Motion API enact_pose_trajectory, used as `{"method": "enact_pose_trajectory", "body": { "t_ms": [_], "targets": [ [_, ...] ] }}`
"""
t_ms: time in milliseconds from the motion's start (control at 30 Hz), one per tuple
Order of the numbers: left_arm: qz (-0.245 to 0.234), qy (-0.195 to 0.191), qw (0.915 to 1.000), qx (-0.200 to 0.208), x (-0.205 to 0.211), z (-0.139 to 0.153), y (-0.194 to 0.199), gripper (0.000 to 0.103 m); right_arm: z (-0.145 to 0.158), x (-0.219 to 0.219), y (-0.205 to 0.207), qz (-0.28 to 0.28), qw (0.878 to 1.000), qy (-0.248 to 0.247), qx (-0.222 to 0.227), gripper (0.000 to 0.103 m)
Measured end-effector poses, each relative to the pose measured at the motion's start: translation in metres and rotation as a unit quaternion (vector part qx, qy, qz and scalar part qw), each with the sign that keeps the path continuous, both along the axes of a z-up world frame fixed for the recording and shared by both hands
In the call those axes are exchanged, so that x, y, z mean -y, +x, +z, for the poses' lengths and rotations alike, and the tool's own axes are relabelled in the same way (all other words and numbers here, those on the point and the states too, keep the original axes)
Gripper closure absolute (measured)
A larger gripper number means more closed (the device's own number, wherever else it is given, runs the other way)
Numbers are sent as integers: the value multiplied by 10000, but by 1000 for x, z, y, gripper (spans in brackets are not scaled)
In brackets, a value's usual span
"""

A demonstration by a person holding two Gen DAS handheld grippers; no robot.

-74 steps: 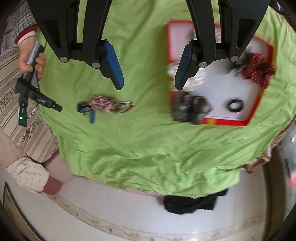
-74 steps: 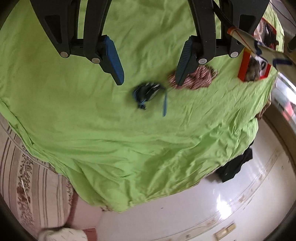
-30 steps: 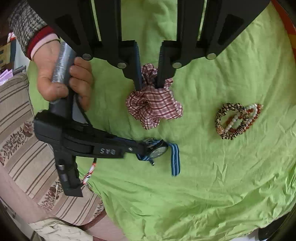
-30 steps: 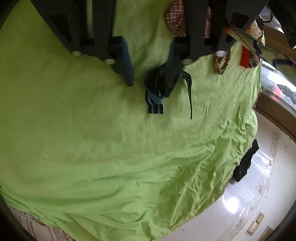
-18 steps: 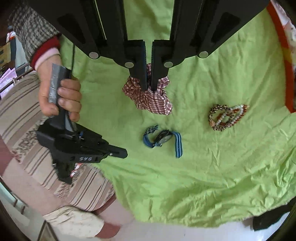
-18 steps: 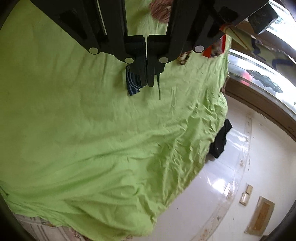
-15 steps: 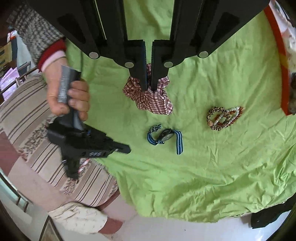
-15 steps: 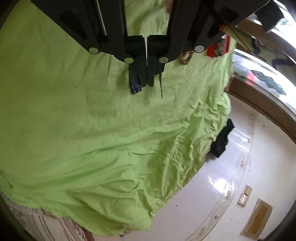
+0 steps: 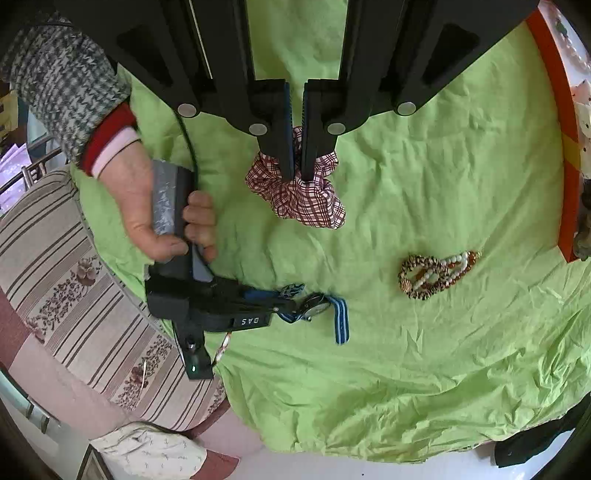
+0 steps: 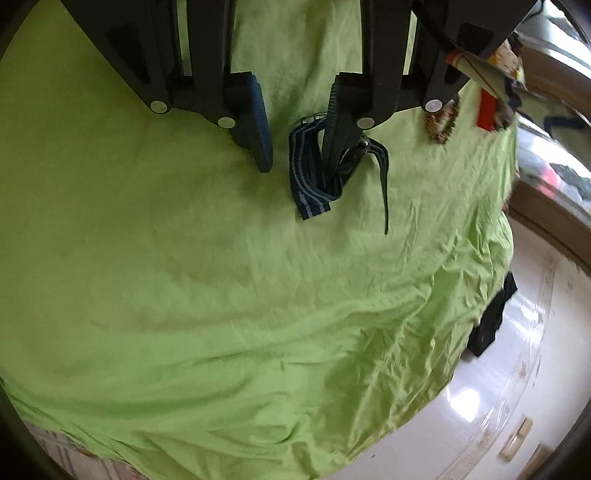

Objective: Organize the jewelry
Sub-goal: 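Close the right tool on the blue-striped watch strap while the left tool holds the plaid scrunchie, then carry the plaid scrunchie in the left tool while the right tool carries the watch to the tray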

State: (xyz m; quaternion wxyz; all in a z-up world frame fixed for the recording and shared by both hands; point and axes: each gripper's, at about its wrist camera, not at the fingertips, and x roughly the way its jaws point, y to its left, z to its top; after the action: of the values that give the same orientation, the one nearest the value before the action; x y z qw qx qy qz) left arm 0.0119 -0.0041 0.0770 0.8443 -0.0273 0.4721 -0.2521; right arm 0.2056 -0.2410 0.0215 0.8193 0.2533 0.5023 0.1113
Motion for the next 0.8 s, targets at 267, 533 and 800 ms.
{"method": "enact_pose_trajectory", "body": {
  "t_ms": [267, 533, 800],
  "targets": [
    [463, -194, 9981, 346, -29, 30, -19, 100, 58, 12, -19, -90, 9967, 617, 520, 94],
    [1010, -321, 9896, 970, -89, 83, -60, 100, 103, 3, -50, 61, 9924, 920, 816, 94],
    [1622, -126, 9759, 1456, -151, 111, -93, 100, 142, -46, -91, 590, 9875, 935, 1125, 94]
  ]
}}
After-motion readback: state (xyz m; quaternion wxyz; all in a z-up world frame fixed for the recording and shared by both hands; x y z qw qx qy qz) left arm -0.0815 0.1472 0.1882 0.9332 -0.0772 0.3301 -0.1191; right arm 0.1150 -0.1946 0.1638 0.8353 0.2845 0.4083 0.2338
